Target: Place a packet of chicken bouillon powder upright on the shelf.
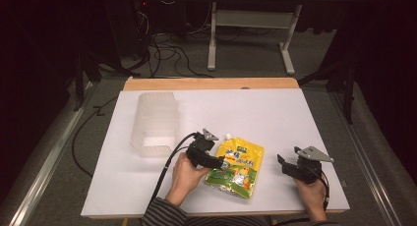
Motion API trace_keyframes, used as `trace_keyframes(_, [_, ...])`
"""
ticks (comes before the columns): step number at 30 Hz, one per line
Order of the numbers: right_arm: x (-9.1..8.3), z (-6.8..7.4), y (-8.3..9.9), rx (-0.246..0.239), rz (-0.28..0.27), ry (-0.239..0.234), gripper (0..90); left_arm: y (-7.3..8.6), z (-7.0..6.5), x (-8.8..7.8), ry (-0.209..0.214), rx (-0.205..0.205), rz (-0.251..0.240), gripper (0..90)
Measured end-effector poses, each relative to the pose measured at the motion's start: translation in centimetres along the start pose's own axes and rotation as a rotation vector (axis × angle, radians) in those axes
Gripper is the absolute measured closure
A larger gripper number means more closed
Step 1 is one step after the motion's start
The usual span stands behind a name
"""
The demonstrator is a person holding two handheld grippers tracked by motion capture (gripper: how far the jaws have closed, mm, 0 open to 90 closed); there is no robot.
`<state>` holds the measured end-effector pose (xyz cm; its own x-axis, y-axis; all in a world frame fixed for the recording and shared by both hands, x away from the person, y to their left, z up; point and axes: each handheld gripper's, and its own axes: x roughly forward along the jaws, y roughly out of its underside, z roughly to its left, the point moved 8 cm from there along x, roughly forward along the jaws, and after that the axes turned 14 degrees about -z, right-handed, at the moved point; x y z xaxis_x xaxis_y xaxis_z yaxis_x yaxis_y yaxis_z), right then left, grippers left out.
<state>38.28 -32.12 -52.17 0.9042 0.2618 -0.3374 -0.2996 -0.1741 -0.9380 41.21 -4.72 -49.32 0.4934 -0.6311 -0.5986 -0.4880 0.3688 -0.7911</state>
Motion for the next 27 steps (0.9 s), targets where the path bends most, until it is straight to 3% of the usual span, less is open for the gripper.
trace_keyframes(3, [0.0,0.0,0.0,-0.005,-0.004,-0.002,27.4,-0.3,-0.3,0.9,0.021,-0.011,0.016,28.4])
trace_keyframes(10, [-0.1,0.0,0.0,0.011,-0.009,0.000,27.5,0.1,0.1,3.0,0.052,-0.102,0.068,27.1])
trace_keyframes(15, [-0.1,0.0,-0.1,0.012,-0.011,-0.001,27.5,0.7,0.1,3.9,0.077,-0.131,0.113,27.4])
trace_keyframes(22, [-0.1,0.0,-0.1,0.012,-0.012,-0.003,27.6,0.8,-0.7,4.0,0.104,-0.121,0.118,28.6])
trace_keyframes(27, [0.0,0.0,-0.1,-0.003,-0.012,-0.006,27.7,0.8,-1.0,4.0,0.099,-0.112,0.119,32.0])
